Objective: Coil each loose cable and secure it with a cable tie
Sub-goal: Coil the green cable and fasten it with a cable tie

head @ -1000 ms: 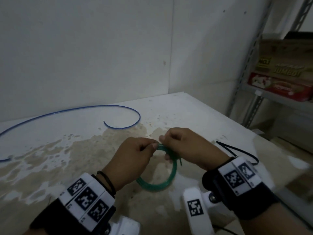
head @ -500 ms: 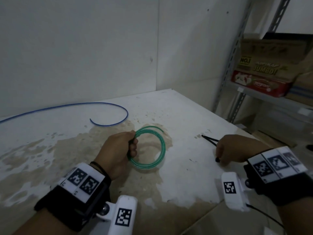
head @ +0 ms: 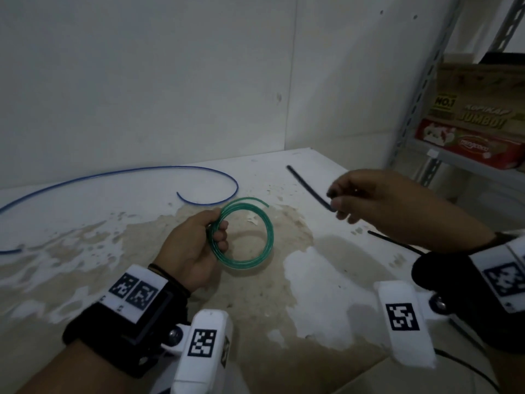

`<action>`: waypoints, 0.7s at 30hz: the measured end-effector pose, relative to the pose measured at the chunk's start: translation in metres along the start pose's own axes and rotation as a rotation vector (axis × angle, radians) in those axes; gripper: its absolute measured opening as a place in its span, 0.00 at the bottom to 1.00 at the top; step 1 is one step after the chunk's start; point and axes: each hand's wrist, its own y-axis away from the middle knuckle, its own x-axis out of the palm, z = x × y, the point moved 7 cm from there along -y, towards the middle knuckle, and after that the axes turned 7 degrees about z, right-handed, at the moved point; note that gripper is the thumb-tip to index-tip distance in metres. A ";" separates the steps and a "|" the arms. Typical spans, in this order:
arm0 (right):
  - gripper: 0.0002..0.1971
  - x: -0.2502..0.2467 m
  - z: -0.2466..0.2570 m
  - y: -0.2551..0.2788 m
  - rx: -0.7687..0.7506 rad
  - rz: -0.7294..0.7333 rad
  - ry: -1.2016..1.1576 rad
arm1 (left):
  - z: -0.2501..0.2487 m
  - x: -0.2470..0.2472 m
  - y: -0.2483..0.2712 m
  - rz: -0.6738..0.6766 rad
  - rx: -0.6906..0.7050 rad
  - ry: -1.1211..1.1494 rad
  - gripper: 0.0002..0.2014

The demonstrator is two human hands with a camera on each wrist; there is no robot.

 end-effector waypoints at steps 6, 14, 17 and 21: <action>0.06 0.041 0.032 -0.026 -0.116 0.106 -0.471 | -0.014 -0.026 0.006 -0.046 0.022 0.062 0.09; 0.07 0.105 0.052 -0.062 -0.094 0.213 -0.213 | -0.024 -0.049 0.012 -0.076 0.054 0.160 0.06; 0.06 0.124 0.071 -0.075 -0.190 0.145 -0.177 | -0.026 -0.050 0.013 -0.032 0.054 0.146 0.07; 0.09 0.142 0.090 -0.085 -0.264 0.086 -0.251 | -0.034 -0.056 0.016 -0.012 0.064 0.143 0.08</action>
